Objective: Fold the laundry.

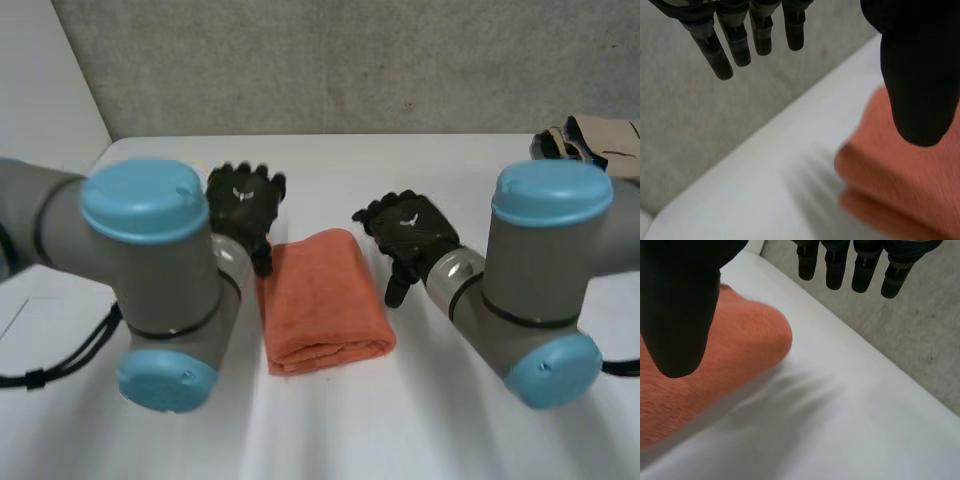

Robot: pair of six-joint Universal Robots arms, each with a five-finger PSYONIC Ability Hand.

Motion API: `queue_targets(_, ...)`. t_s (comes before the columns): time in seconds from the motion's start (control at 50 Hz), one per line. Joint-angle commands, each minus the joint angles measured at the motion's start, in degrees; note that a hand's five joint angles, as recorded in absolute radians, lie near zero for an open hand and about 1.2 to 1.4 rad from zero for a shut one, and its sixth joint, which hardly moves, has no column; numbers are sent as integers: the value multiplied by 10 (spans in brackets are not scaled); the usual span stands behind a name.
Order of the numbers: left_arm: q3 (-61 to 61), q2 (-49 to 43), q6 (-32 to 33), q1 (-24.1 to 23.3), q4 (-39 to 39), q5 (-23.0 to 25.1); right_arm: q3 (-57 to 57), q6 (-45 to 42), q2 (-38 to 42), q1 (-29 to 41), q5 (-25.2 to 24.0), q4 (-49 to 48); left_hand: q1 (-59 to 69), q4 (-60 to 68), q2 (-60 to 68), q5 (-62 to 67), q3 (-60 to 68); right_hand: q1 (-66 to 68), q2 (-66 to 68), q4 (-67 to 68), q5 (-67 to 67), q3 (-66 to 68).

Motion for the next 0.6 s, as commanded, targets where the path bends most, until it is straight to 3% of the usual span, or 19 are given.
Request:
queue_targets(0.02,13,35,-2,43,-5,163,116,-5,-29,45,-3,-67,-14,-14,-14,-13,-15,-26,-21,-17,-27,-18)
queue_targets(0.04,18,41,-4,53,-11,223,151,-5,-33,53,-5,-98,-14,-14,-14,-13,-15,-26,-21,-17,-27,-18)
queue_targets(0.08,21,43,-7,60,-19,275,180,-8,-35,58,-6,-129,-16,-16,-16,-14,-17,-26,-21,-17,-27,-18)
queue_targets(0.1,24,43,-10,66,-35,325,207,-13,-32,64,-7,-171,-16,-16,-16,-14,-17,-26,-21,-17,-27,-18)
queue_targets(0.18,41,41,-19,73,-83,414,246,-38,-22,85,0,-268,-16,-16,-16,-14,-17,-26,-21,-17,-27,-18)
queue_targets(0.34,49,30,-16,71,-114,436,230,-81,49,100,1,-358,-14,-15,-14,-13,-15,-26,-21,-17,-27,-18)
queue_targets(0.5,51,29,-18,68,-111,434,189,-87,85,99,-2,-360,-13,-13,-13,-11,-13,-26,-21,-17,-27,-18)
queue_targets(0.6,53,29,-20,67,-108,433,171,-89,93,98,-5,-360,-13,-13,-13,-11,-13,75,81,84,75,83)
